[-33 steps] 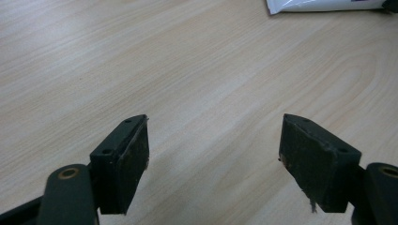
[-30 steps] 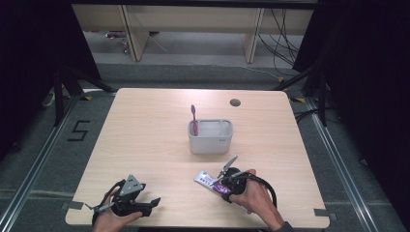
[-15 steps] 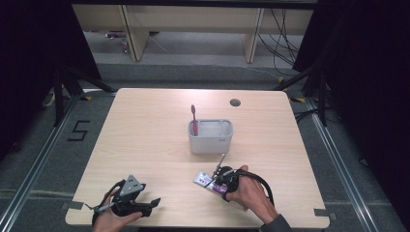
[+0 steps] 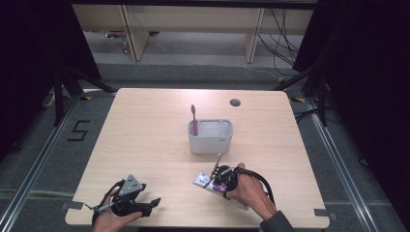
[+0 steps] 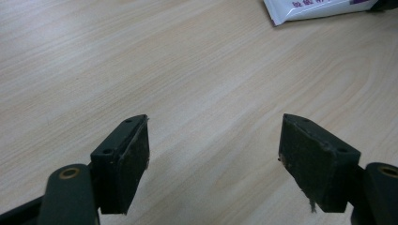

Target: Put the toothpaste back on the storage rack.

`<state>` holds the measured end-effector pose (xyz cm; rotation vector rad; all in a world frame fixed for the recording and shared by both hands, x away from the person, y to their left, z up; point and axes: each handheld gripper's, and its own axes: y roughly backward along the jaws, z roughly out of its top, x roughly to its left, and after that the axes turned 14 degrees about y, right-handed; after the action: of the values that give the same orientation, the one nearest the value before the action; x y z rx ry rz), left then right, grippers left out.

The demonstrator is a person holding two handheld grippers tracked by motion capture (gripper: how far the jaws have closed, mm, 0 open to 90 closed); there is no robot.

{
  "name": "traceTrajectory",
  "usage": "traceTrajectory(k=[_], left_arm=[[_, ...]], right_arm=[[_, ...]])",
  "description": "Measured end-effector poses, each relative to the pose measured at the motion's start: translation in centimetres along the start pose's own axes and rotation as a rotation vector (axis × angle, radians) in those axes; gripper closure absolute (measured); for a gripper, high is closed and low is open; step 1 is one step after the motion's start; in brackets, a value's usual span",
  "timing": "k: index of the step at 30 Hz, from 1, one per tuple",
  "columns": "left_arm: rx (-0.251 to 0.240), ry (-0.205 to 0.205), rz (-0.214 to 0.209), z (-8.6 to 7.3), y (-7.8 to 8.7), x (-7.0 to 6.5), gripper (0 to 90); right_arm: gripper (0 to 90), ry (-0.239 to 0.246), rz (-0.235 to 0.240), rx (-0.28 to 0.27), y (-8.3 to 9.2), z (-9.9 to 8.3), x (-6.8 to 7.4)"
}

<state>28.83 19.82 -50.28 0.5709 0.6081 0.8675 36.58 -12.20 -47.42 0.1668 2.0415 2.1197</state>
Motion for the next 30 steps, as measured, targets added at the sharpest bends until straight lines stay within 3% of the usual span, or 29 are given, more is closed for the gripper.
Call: traceTrajectory(k=[8,9,10,16,19,22,23,26,27,30], left_arm=[[-0.016,0.005,0.003,0.1,0.1,0.1,25.0],[-0.019,0.01,0.002,0.1,0.1,0.1,25.1],[-0.02,0.012,0.003,0.1,0.1,0.1,25.1],[-0.013,0.003,0.001,0.1,0.1,0.2,25.0],[-0.014,0.003,0.0,0.1,0.1,0.2,25.0],[-0.013,0.003,-0.001,0.2,0.1,0.2,25.1],[-0.012,0.004,-0.002,0.2,0.1,0.2,25.1],[-0.013,0.006,0.003,0.1,0.0,0.1,25.0],[-0.01,0.004,0.002,0.1,0.0,0.1,25.0],[-0.012,0.003,-0.001,0.1,0.0,0.1,25.0]], right_arm=[[68.4,-0.005,-0.028,-0.004,0.2,-0.4,-0.4],[68.5,0.013,-0.027,-0.007,0.2,-0.4,-0.5],[68.7,-0.002,-0.028,-0.009,0.2,-0.5,-0.4],[69.5,0.014,-0.044,-0.056,0.7,-0.9,-0.6],[69.6,-0.026,-0.043,-0.093,1.3,-1.1,-0.4],[69.7,-0.042,-0.052,-0.164,2.5,-1.7,-0.7],[69.7,-0.042,-0.052,-0.164,2.5,-1.7,-0.7],[69.7,-0.045,-0.054,-0.252,3.3,-2.1,-1.0],[69.8,-0.048,-0.075,-0.292,3.7,-2.3,-1.1],[69.9,-0.057,-0.093,-0.327,4.1,-2.6,-1.3]])
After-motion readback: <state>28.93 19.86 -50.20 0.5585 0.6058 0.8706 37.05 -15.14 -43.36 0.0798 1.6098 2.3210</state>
